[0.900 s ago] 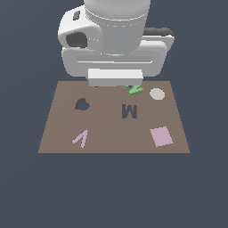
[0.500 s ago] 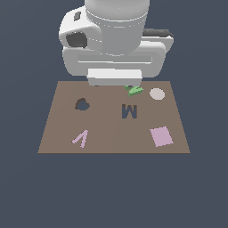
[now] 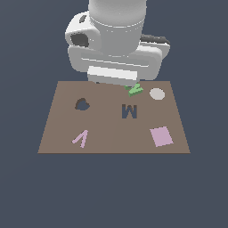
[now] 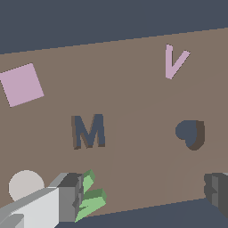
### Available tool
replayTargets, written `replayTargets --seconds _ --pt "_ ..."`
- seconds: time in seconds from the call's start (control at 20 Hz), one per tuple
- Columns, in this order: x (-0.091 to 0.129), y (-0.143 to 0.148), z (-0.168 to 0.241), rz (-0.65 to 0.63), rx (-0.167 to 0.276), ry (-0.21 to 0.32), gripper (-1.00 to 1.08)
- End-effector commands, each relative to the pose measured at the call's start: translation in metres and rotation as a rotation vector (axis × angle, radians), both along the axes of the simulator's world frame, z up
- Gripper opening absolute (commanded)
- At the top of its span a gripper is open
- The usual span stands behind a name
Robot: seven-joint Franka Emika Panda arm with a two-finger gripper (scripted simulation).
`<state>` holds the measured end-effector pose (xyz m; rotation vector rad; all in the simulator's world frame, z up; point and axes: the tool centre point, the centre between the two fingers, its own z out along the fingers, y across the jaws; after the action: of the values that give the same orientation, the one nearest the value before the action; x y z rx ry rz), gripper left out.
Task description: Insert a designated object into the corresponding slot on a board.
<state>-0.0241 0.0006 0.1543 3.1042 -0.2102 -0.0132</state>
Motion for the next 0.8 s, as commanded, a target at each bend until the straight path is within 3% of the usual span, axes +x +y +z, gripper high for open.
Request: replayTargets --seconds 0.0,0.75 --pt "-0.006 0.001 -0.005 -0.055 0.001 -0.001 1.00" --pt "-0.052 0.027 -0.052 -0.531 0.010 -0.012 1.00"
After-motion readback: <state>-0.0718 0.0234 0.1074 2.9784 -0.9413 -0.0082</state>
